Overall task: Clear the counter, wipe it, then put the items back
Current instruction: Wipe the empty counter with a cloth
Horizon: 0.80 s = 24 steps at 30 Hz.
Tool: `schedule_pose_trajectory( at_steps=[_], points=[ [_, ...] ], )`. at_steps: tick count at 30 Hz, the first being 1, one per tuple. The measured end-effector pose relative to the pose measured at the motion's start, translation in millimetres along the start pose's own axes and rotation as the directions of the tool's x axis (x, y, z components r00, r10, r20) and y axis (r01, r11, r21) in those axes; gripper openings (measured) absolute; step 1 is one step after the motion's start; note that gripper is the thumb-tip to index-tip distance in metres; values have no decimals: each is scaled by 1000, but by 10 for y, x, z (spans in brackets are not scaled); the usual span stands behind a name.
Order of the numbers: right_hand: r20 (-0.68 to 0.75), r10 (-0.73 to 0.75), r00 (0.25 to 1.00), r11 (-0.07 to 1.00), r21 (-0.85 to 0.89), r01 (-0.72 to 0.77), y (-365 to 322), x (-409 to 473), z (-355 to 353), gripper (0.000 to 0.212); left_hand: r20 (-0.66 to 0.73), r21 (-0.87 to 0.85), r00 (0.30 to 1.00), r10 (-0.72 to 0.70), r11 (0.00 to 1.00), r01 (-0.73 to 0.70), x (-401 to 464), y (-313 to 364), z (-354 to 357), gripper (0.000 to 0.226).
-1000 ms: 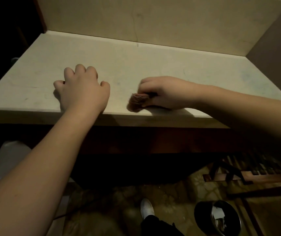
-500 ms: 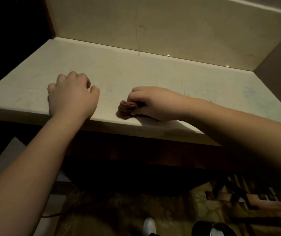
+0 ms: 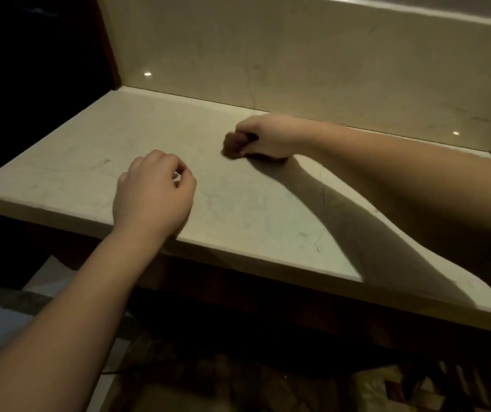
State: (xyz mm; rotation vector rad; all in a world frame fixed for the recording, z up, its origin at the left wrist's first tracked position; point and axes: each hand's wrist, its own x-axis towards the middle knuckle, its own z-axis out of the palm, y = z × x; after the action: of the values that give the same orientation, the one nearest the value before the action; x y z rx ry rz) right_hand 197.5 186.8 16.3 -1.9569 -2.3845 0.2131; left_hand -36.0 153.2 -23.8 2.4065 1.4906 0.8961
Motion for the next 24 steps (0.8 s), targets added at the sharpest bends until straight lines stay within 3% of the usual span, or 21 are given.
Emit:
schedule_pose_trajectory(
  at_steps=[3,12,14,19,24],
  points=[
    [-67,112,991,992,-52,-116,363,57,-22,19,30,48,1000,-7,999,6,-36,161,113,26],
    [-22,-154,988,988,25,154,405,-831,114,15,26,176,998,-55,983,50,-86,368,277,29],
    [-19,-134,991,991,21,135,435,-695,79,15,22,197,998,-59,979,54,-77,380,285,28],
    [-84,72,994,997,-35,-75,681,73,-34,18,24,191,997,-77,979,71,-87,370,277,27],
    [-91,31,995,998,-43,-35,687,-30,-38,15,16,185,997,-78,980,74,-95,382,274,25]
  ],
)
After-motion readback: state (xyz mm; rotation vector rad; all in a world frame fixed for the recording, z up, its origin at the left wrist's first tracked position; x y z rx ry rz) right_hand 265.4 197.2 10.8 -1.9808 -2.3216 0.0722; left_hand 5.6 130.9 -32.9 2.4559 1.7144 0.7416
